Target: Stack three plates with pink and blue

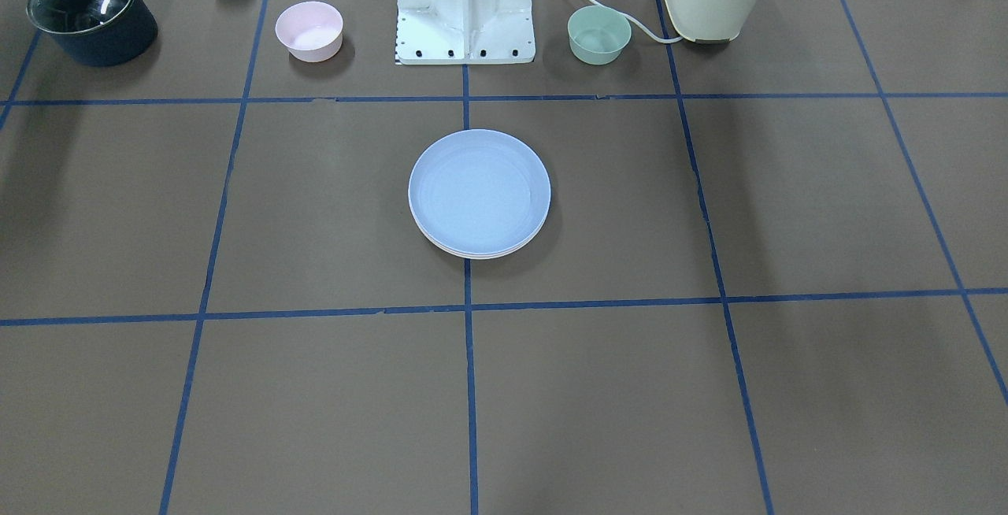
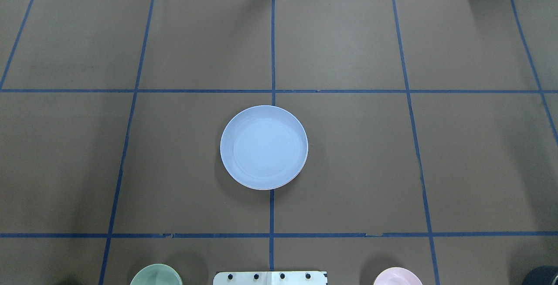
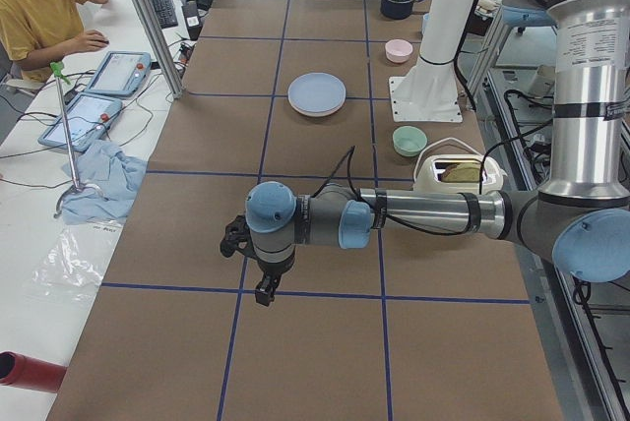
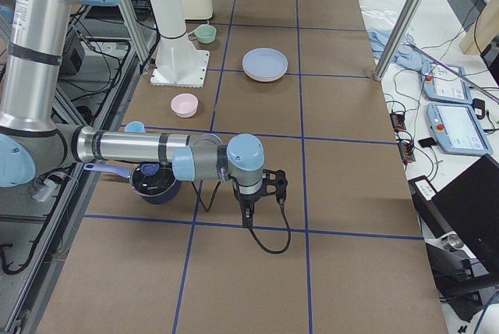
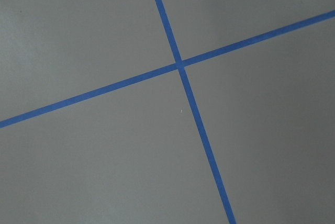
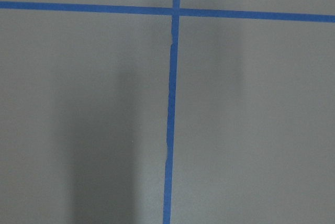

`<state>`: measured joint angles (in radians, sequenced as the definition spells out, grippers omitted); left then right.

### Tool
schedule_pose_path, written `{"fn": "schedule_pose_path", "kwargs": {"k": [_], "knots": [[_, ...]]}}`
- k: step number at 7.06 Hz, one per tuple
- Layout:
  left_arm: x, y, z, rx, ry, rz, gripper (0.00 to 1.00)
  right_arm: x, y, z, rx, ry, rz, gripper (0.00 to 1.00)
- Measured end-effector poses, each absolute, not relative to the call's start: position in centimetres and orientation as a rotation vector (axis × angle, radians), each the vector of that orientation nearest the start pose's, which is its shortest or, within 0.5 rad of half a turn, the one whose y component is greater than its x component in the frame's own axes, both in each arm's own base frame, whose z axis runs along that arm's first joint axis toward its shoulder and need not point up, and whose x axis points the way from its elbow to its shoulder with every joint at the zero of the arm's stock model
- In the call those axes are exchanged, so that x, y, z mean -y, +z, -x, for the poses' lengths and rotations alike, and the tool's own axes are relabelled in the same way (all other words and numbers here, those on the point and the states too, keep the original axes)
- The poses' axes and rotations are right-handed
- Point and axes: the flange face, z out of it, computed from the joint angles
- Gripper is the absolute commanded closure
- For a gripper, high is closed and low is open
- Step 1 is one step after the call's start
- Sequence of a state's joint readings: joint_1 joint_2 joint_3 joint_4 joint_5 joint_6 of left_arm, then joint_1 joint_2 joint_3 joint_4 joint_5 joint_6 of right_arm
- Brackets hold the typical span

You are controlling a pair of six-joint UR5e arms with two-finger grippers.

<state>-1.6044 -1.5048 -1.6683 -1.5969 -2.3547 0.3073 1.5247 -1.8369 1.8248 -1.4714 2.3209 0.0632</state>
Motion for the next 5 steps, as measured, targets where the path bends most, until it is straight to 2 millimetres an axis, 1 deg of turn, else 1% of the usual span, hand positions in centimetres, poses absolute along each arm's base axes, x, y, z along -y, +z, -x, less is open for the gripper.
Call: {"fn": "schedule_pose_path", "kwargs": {"k": [5], "knots": [[46.53,63.78,7.86,-0.765,0.283,-0.189,0.0,38.73,64.83,-4.76,0.752,-0.014,-0.03,0.0]]}}
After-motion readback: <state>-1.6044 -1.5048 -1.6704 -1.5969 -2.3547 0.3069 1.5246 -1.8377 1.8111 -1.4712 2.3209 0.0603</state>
